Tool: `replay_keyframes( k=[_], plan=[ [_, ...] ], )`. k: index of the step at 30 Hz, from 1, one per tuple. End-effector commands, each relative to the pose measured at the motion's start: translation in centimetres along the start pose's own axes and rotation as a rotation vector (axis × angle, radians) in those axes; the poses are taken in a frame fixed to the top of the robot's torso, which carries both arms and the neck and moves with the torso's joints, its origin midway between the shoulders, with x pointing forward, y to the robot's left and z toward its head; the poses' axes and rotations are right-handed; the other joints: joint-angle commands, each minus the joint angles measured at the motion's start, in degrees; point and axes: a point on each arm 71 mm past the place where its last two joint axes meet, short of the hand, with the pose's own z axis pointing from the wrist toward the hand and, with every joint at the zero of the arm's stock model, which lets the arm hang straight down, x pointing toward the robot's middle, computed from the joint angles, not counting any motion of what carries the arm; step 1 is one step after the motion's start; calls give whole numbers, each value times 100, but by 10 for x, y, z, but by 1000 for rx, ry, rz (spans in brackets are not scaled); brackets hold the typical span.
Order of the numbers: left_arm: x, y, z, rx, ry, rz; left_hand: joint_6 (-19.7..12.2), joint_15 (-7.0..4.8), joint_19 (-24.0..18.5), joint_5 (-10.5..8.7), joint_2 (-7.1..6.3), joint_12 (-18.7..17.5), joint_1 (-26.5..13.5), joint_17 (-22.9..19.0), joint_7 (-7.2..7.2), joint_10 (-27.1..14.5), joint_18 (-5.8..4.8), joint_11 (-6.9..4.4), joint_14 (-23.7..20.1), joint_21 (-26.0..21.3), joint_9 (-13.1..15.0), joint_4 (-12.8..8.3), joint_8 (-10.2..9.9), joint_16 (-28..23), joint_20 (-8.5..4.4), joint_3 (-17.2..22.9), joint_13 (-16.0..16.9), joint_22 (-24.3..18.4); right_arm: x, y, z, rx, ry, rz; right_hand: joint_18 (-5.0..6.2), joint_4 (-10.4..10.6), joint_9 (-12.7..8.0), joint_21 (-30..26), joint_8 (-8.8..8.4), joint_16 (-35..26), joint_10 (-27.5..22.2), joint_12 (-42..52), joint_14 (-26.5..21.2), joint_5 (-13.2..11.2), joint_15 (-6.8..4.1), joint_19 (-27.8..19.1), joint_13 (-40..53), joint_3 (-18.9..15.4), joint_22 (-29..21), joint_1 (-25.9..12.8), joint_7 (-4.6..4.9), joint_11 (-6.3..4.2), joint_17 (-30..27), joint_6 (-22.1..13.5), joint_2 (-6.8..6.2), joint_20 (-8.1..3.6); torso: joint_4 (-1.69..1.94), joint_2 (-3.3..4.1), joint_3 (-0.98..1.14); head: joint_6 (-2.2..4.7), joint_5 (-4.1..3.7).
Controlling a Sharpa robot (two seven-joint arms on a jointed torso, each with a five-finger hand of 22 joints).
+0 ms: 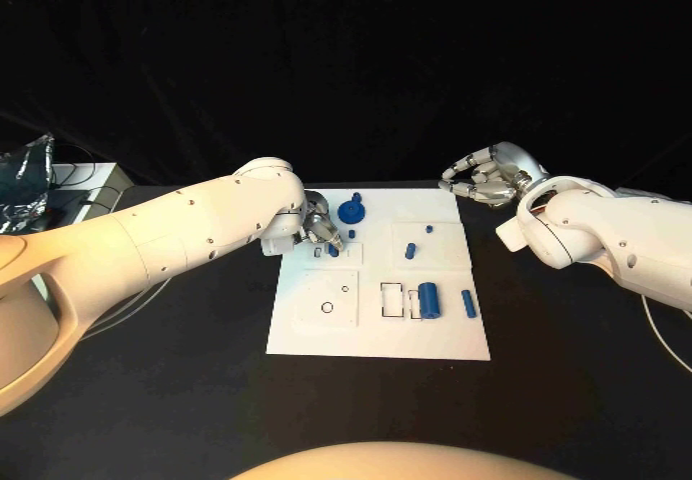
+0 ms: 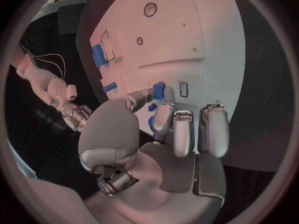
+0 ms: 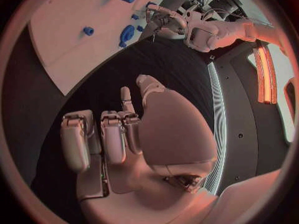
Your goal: Assemble the parts on the task board
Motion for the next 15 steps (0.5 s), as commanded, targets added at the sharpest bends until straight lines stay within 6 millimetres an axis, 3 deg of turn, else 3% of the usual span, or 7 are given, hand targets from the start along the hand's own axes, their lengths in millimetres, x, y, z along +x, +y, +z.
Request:
replay_keyframes(
  k=[1,15],
  plan=[
    [7,0,3,-5,31,20,514,-37,10,-36,-64,10,-127,1509,-478,16,-76,-14,596,-21,1488,46,-44,25,-16,-76,11,6,1,2,0,-18,14,-5,10,13,5,-31,13,31,601,35,584,-32,-16,516,1508,37,1386,-23,-6,10,1489,-50,-51,-16,1,-2,1,1,0],
    [7,0,3,-6,34,20,549,-41,11,-41,-151,-5,-190,1509,-484,8,-76,-18,596,-25,1549,233,-103,25,-20,-319,7,8,1,1,0,-19,14,-5,11,12,24,-35,16,27,601,35,581,-35,-15,514,1508,58,1383,-29,-6,10,1477,-55,-61,-15,5,-6,-1,-15,-5]
  ],
)
